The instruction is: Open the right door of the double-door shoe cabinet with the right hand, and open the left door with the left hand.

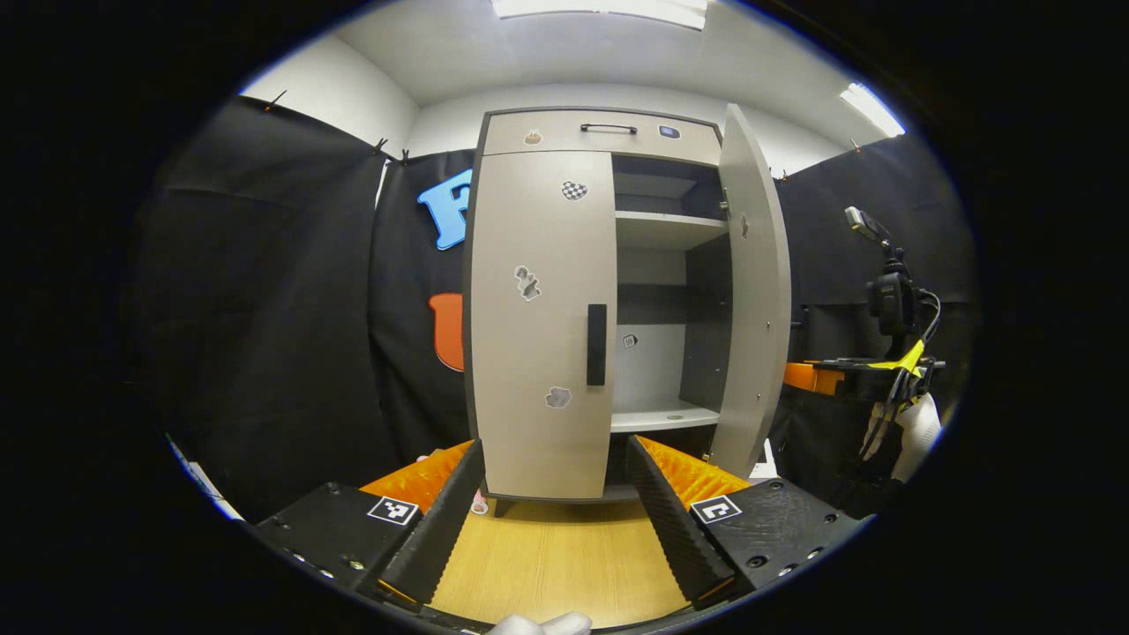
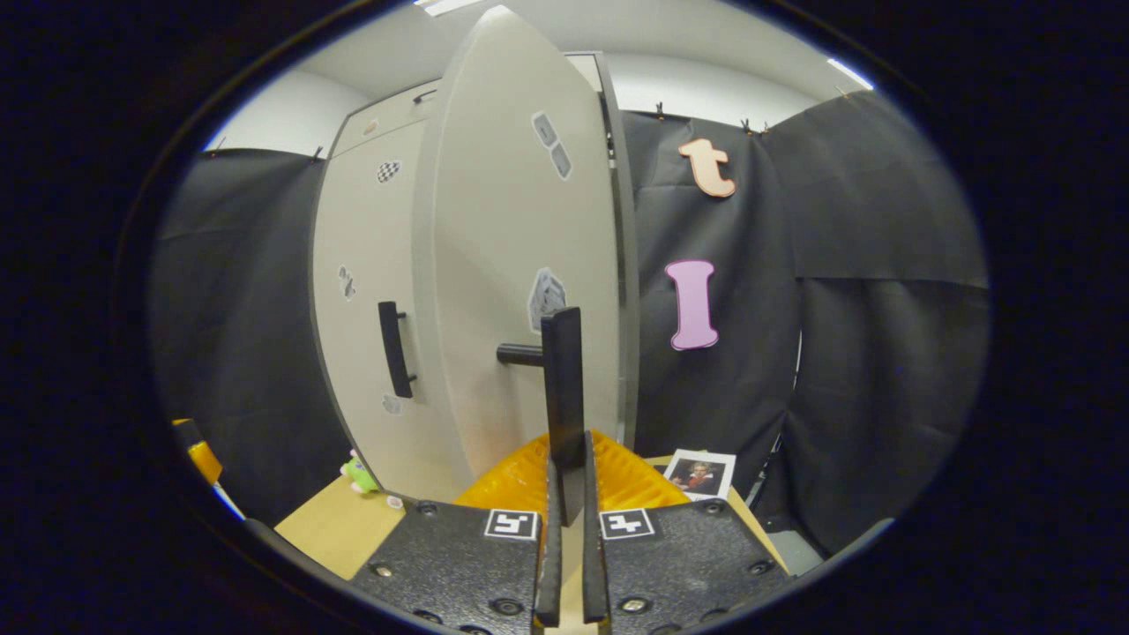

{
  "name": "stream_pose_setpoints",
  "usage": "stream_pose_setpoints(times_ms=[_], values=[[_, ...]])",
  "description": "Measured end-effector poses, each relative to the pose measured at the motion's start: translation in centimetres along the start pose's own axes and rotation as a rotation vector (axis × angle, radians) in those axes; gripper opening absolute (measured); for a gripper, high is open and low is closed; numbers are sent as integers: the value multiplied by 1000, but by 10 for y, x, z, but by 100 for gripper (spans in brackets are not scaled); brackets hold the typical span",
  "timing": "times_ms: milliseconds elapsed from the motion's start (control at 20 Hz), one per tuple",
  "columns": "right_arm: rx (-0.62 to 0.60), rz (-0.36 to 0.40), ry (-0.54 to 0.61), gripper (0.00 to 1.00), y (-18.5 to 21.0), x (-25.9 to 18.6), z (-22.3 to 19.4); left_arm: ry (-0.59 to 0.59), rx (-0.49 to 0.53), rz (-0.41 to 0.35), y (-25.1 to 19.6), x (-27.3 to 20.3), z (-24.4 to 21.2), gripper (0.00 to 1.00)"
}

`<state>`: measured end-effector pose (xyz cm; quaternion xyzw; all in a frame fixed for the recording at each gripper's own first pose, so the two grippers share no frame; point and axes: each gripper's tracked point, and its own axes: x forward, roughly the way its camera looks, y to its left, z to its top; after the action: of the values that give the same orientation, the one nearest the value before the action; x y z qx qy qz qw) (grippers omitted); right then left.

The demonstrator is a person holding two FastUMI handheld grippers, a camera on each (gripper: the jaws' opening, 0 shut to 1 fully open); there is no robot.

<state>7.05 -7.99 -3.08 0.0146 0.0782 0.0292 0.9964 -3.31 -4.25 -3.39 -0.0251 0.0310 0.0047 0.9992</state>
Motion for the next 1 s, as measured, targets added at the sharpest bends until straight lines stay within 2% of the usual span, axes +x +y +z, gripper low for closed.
stream_pose_setpoints(times_ms=[150,250,350,600,700,1000], values=[[-45,-19,-3,6,-24,-3,1,-2,-3,-14,-23,4,2,96],[-51,5,-8,4,-32,-4,2,-1,2,-14,-34,6,3,96],[-55,19,-5,4,-38,-4,1,4,1,-18,-43,9,3,96],[-48,-5,-20,4,-68,-3,4,-3,12,-2,-54,9,9,96],[-29,32,-30,4,-64,-6,10,-3,22,10,-51,10,11,96],[-68,16,-69,4,-64,-10,20,-6,30,22,-45,15,11,96]])
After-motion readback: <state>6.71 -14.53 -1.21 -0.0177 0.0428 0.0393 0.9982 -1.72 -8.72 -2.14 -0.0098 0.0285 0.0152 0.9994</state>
